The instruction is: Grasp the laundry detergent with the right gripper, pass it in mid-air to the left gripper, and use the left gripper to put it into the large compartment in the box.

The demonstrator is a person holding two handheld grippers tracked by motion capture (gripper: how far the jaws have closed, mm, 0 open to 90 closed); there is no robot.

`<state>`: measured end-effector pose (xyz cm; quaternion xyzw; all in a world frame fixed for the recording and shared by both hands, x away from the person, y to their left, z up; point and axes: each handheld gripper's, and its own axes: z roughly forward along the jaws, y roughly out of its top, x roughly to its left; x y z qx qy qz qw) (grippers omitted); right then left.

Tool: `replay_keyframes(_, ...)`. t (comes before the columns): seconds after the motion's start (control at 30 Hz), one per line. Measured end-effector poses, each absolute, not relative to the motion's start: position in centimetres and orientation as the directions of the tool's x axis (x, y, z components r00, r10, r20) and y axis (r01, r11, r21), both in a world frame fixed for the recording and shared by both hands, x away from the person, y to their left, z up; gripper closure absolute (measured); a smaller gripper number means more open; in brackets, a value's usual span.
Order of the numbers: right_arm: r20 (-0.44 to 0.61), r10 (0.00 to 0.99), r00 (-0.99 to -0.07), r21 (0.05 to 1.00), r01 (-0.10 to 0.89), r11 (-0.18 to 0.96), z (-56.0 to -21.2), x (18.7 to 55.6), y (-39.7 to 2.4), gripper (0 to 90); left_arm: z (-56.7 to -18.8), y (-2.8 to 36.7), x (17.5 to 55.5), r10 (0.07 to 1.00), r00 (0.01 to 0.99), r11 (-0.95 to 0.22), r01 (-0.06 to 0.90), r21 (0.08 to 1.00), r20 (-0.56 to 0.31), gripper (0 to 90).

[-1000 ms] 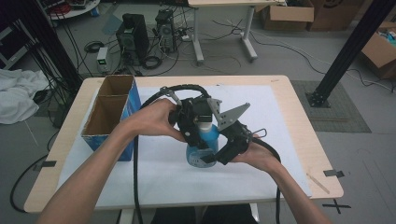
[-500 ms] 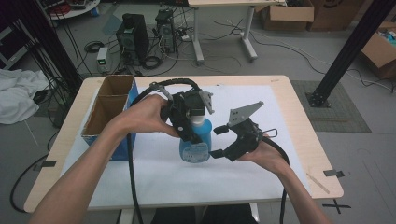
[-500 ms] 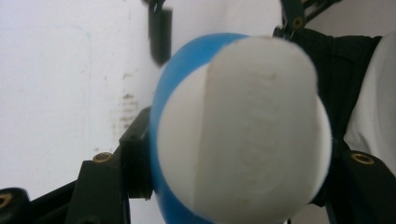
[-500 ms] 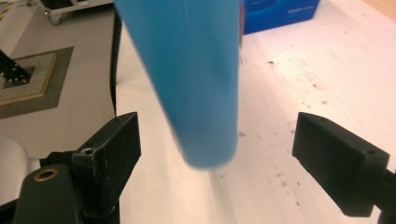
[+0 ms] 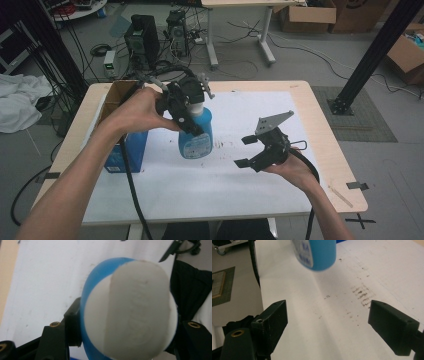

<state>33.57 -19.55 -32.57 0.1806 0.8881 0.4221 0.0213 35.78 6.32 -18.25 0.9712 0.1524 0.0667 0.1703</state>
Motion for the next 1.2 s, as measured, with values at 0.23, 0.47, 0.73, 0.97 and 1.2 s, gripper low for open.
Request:
replay_keyframes(0.23, 0.099, 0.364, -0.926, 0.734, 0.315, 0.602, -33.2, 33.6, -19.7, 15.9, -16.8, 8.1, 37.4, 0.468, 0.879, -0.845, 0.415, 0.338, 0.092, 38.5)
replay_keyframes(0.47, 0.096, 0.395, -0.914, 0.718, 0.338, 0.609, -33.6, 33.9, -20.3, 16.2, -15.5, 10.2, 38.6, 0.632, 0.771, -0.742, 0.569, 0.355, 0.085, 38.6)
replay_keyframes(0.73, 0.089, 0.418, -0.904, 0.693, 0.358, 0.626, -34.5, 34.3, -20.7, 16.4, -13.9, 12.4, 39.4, 0.773, 0.631, -0.598, 0.695, 0.401, 0.059, 38.6)
replay_keyframes(0.97, 0.084, 0.424, -0.902, 0.676, 0.364, 0.641, -34.9, 34.4, -20.6, 16.4, -12.6, 14.6, 39.6, 0.846, 0.531, -0.496, 0.762, 0.417, 0.036, 38.6)
replay_keyframes(1.2, 0.078, 0.439, -0.895, 0.669, 0.373, 0.643, -35.0, 34.5, -20.8, 16.7, -11.8, 17.7, 39.5, 0.921, 0.387, -0.371, 0.825, 0.426, 0.053, 38.6)
